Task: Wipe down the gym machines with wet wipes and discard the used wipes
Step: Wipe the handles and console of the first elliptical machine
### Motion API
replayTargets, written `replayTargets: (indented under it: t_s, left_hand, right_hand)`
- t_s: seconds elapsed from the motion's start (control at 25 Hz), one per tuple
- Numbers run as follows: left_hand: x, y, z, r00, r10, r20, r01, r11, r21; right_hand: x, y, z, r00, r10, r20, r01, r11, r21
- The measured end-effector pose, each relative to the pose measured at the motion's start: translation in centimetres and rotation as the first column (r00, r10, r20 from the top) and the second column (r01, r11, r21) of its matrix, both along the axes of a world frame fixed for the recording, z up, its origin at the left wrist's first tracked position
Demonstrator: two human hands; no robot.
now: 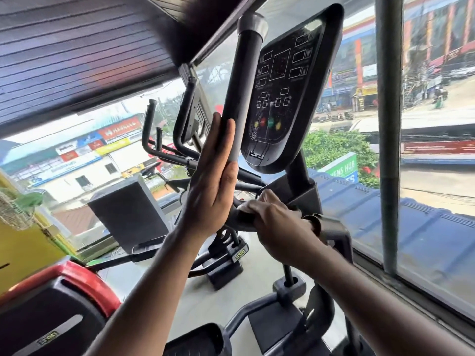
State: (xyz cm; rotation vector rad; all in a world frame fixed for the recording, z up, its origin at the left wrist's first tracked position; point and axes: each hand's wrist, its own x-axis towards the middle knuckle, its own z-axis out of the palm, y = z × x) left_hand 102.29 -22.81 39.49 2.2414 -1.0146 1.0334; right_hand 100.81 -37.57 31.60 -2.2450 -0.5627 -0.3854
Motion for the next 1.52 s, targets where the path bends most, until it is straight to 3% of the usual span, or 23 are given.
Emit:
replayTargets:
  t_s: [0.12, 0.24, 0.4, 0.56, 0.64, 0.76, 0.96, 1.08, 1.16, 1.32, 1.52]
  left_hand:
    - [-0.1, 0.6, 0.5, 1.0, -0.017, -0.024, 0.018, 0.999, 0.045]
    - [0.3, 0.6, 1.6, 0.997, -0.045, -0.055, 0.052, 0.992, 0.119]
    - [0.9, 0.4, 1.4, 0.995, -0.079, -0.055, 0.085, 0.989, 0.124]
    - [1.2, 0.4, 0.9, 0.996, -0.09, -0.021, 0.092, 0.99, 0.108]
    - [1.5, 0.4, 0.9, 0.994, -0.108, -0.005, 0.107, 0.989, 0.102]
    - [1.6, 0.7, 0.7, 0.991, -0.131, -0.01, 0.132, 0.988, 0.079]
    - [1.9, 1.4, 1.1, 0.98, -0.185, -0.069, 0.191, 0.977, 0.093]
    - [2.9, 2.5, 1.8, 0.972, -0.226, -0.06, 0.234, 0.953, 0.193]
    - [3.1, 2.4, 1.7, 0.962, -0.268, -0.048, 0.272, 0.948, 0.162]
    - [3.0, 2.0, 0.5, 0.942, -0.334, -0.009, 0.334, 0.94, 0.069]
    - [3.1, 1.8, -0.2, 0.927, -0.375, -0.019, 0.375, 0.927, 0.002]
  right_hand:
    - [1.3, -1.6, -2.3, 1.0, 0.014, 0.012, -0.013, 0.998, -0.058]
    - [4.3, -5.5, -5.4, 0.976, -0.143, -0.164, 0.109, 0.974, -0.2]
    - [6.9, -8.4, -9.5, 0.949, -0.248, -0.196, 0.204, 0.954, -0.218]
    - [3.7, -5.0, -5.5, 0.95, -0.233, -0.206, 0.2, 0.965, -0.169]
    - [2.4, -2.7, -4.6, 0.958, -0.243, -0.149, 0.23, 0.968, -0.101]
    - [-0.8, 0.9, -3.2, 0.978, -0.203, 0.057, 0.197, 0.976, 0.094]
    - [-4.0, 4.4, -0.6, 0.985, -0.12, 0.122, 0.072, 0.938, 0.338]
    - [-3.5, 4.7, -2.8, 0.942, -0.235, 0.239, 0.156, 0.938, 0.308]
    - [-1.8, 4.0, -5.3, 0.902, -0.332, 0.278, 0.259, 0.928, 0.269]
    - [1.8, 1.9, -10.3, 0.816, -0.573, 0.078, 0.537, 0.8, 0.267]
    - [3.7, 0.8, -13.1, 0.787, -0.614, -0.064, 0.588, 0.714, 0.379]
